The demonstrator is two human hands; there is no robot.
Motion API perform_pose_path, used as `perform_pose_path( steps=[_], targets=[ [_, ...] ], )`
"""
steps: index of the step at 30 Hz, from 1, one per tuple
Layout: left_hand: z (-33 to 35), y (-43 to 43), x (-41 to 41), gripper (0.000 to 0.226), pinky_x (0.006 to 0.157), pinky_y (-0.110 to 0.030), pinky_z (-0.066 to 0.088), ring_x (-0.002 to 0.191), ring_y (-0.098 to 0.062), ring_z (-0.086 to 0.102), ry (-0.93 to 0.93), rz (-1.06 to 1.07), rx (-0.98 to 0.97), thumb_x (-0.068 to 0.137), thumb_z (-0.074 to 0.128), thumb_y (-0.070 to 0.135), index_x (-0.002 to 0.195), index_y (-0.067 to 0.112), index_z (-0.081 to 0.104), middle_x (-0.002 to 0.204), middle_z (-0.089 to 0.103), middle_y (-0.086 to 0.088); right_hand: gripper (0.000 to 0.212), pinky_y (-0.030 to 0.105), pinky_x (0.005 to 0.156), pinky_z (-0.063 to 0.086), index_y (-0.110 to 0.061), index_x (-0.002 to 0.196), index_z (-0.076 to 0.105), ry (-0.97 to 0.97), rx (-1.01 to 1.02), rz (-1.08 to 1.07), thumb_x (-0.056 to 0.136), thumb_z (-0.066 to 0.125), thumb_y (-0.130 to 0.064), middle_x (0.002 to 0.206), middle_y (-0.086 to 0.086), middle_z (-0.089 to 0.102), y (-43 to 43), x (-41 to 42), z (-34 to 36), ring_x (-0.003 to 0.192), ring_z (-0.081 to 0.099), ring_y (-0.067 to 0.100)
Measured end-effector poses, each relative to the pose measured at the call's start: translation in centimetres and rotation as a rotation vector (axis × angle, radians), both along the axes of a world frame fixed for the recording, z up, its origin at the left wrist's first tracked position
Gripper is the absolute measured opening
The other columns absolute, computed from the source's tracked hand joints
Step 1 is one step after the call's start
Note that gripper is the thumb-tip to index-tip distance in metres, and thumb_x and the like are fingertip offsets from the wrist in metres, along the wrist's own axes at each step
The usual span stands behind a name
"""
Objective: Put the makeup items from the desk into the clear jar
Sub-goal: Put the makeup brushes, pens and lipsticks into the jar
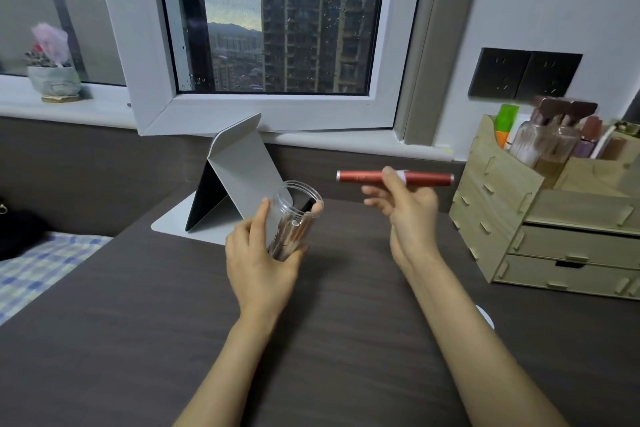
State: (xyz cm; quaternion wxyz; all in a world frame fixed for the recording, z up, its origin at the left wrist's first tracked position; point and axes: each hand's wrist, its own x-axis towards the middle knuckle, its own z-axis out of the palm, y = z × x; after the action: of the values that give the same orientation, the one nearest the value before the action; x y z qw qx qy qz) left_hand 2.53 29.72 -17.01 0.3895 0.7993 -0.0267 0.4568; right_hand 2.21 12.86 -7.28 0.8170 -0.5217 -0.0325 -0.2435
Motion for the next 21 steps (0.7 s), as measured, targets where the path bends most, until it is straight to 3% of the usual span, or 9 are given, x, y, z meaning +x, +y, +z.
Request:
perform_pose_path(
  steps=[2,5,8,10,13,16,19,21],
  targets=[
    [0.0,-0.2,-0.1,0.092,0.084,-0.02,0.029,0.095,-0.025,0.048,-0.01,-0.022,0.035,0.052,0.088,0.02,0.132,0.023,0.044,0.102,0.058,-0.012,0.011,0.019,0.048,0.052,-0.01,0.075,0.06,-0.048,-0.089,0.013,0.085,0.063,-0.007,0.062,-0.001,0.067,0.4,-1.4,0.8,0.055,0.068,0.008],
    [-0.2,-0.4,-0.4,0.089,0.08,-0.026,0.036,0.094,-0.023,0.046,-0.039,-0.063,0.121,0.053,0.086,0.018,0.132,0.024,0.044,0.101,0.057,-0.012,0.014,0.023,0.063,0.05,-0.021,0.069,0.064,0.001,-0.416,-0.038,0.079,0.072,-0.014,0.066,-0.006,0.067,1.5,-2.0,0.5,0.064,0.063,0.006],
    [-0.1,-0.5,-0.6,0.083,0.077,-0.03,0.041,0.093,-0.021,0.046,-0.075,-0.116,0.204,0.057,0.08,0.02,0.132,0.023,0.045,0.103,0.058,-0.012,0.016,0.028,0.068,0.042,-0.027,0.062,0.063,-0.007,-0.695,-0.129,0.074,0.074,-0.031,0.066,-0.008,0.06,2.1,-1.9,-0.3,0.073,0.053,0.013],
    [-0.1,-0.6,-0.8,0.083,0.077,-0.027,0.04,0.093,-0.019,0.045,-0.071,-0.138,0.214,0.057,0.08,0.02,0.132,0.023,0.045,0.103,0.058,-0.011,0.017,0.028,0.074,0.041,-0.023,0.066,0.066,-0.009,-0.841,-0.173,0.074,0.072,-0.037,0.076,-0.006,0.06,2.3,-2.0,-0.9,0.085,0.051,0.017],
    [-0.1,-0.6,-0.9,0.086,0.077,-0.021,0.034,0.092,-0.017,0.045,-0.055,-0.13,0.185,0.055,0.083,0.018,0.132,0.024,0.045,0.102,0.058,-0.008,0.04,0.03,0.089,0.041,-0.008,0.076,0.071,0.027,-1.004,-0.176,0.079,0.062,-0.047,0.092,0.0,0.062,2.9,-2.3,-2.0,0.099,0.048,0.018],
    [0.0,-0.7,-0.9,0.084,0.077,-0.026,0.038,0.093,-0.017,0.045,-0.052,-0.115,0.157,0.055,0.083,0.02,0.131,0.023,0.046,0.101,0.058,-0.009,0.061,0.03,0.097,0.039,-0.008,0.079,0.072,-0.013,-1.044,-0.171,0.077,0.041,-0.061,0.104,-0.004,0.062,3.2,-2.7,-2.7,0.105,0.046,0.013],
    [0.1,-0.6,-1.0,0.085,0.079,-0.022,0.035,0.093,-0.017,0.045,-0.059,-0.11,0.141,0.054,0.083,0.021,0.131,0.021,0.046,0.1,0.058,-0.009,0.045,0.013,0.091,0.038,-0.017,0.087,0.075,-0.072,-0.942,-0.154,0.081,0.049,-0.052,0.102,-0.01,0.062,3.4,-2.5,-2.7,0.104,0.049,0.011],
    [0.1,-0.5,-0.9,0.09,0.081,-0.018,0.031,0.093,-0.018,0.045,-0.05,-0.108,0.127,0.05,0.088,0.017,0.13,0.02,0.046,0.099,0.059,-0.011,0.028,0.018,0.089,0.042,-0.023,0.08,0.075,-0.09,-0.744,-0.113,0.085,0.054,-0.041,0.093,-0.009,0.065,3.4,-2.2,-2.3,0.1,0.054,0.011]
  ],
)
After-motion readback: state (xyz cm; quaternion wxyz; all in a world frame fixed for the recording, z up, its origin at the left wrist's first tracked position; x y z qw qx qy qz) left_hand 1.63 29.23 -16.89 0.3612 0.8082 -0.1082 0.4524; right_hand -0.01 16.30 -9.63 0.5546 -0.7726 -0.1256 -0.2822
